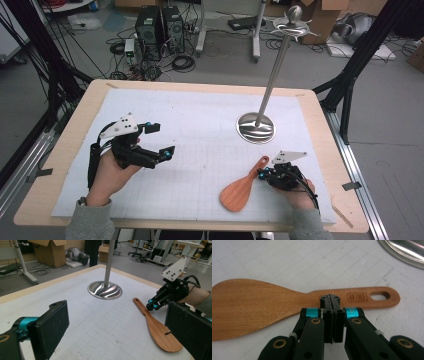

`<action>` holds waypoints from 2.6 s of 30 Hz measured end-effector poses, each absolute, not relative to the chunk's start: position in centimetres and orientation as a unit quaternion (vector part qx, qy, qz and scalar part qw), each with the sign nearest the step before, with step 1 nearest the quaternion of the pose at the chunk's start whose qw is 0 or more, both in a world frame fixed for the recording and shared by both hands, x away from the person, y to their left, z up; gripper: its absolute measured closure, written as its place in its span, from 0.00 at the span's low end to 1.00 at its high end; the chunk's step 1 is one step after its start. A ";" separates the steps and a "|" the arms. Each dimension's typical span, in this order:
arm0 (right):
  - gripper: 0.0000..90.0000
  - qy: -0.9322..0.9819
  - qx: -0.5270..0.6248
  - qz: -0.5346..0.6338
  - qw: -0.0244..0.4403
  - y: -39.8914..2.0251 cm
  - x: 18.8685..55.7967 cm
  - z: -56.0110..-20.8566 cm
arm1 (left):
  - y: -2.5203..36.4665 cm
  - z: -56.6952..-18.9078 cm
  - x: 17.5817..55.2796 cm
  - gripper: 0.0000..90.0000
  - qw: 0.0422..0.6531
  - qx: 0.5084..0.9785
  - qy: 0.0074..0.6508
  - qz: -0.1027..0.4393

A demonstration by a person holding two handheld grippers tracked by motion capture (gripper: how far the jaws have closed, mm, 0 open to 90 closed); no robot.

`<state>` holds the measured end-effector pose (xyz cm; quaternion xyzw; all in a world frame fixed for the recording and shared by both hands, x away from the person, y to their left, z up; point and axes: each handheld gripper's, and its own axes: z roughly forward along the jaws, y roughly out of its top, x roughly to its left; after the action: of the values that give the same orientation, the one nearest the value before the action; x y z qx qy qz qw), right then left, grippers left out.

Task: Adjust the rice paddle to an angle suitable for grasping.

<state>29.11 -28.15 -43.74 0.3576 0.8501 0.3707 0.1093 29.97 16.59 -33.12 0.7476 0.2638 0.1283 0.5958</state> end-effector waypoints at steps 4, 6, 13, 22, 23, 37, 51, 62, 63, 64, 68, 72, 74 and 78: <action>1.00 0.848 0.364 0.371 0.102 -28.2 29.3 -44.0 | 16.6 -33.2 29.9 0.06 0.595 0.748 0.265 0.129; 1.00 0.848 0.363 0.372 0.103 -28.1 29.5 -44.1 | 16.7 -33.2 29.8 0.06 0.593 0.749 0.266 0.130; 1.00 0.855 0.345 0.374 0.101 -26.3 30.4 -44.1 | 17.5 -33.3 29.3 0.07 0.588 0.748 0.275 0.137; 1.00 0.863 0.326 0.375 0.092 -23.7 31.5 -44.1 | 19.9 -33.2 27.9 0.07 0.585 0.738 0.295 0.157; 1.00 0.864 0.322 0.375 0.093 -23.4 31.7 -44.2 | 20.2 -33.2 27.8 0.07 0.585 0.738 0.297 0.159; 1.00 0.878 0.283 0.379 0.079 -19.7 33.0 -44.1 | 22.6 -33.3 26.1 0.07 0.578 0.728 0.322 0.182; 1.00 0.897 0.228 0.375 0.062 -15.3 33.3 -44.0 | 24.3 -33.3 24.6 0.07 0.572 0.720 0.340 0.196; 1.00 0.915 0.172 0.362 0.050 -11.4 32.8 -43.7 | 25.8 -33.3 23.4 0.06 0.568 0.713 0.354 0.210; 1.00 0.915 0.168 0.363 0.047 -11.1 32.7 -43.7 | 25.9 -33.3 23.3 0.07 0.568 0.713 0.355 0.210; 1.00 0.916 0.164 0.363 0.046 -10.7 32.6 -43.7 | 26.0 -33.3 23.2 0.07 0.567 0.712 0.356 0.212; 1.00 0.919 0.149 0.362 0.046 -9.9 32.4 -43.7 | 26.2 -33.3 23.0 0.06 0.565 0.712 0.358 0.213; 1.00 0.920 0.148 0.362 0.043 -9.6 32.3 -43.7 | 26.3 -33.3 22.9 0.06 0.565 0.711 0.359 0.214; 0.99 0.918 0.147 0.365 0.047 -9.6 32.3 -43.6 | 26.3 -33.3 22.9 0.07 0.567 0.710 0.359 0.214; 0.92 0.915 0.149 0.371 0.054 -9.5 32.0 -43.2 | 26.3 -33.2 23.0 0.07 0.570 0.709 0.357 0.212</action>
<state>31.99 -9.54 -43.25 0.1494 0.9151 0.3708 0.0537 23.02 26.31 -33.18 0.7088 0.3570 0.2122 0.5702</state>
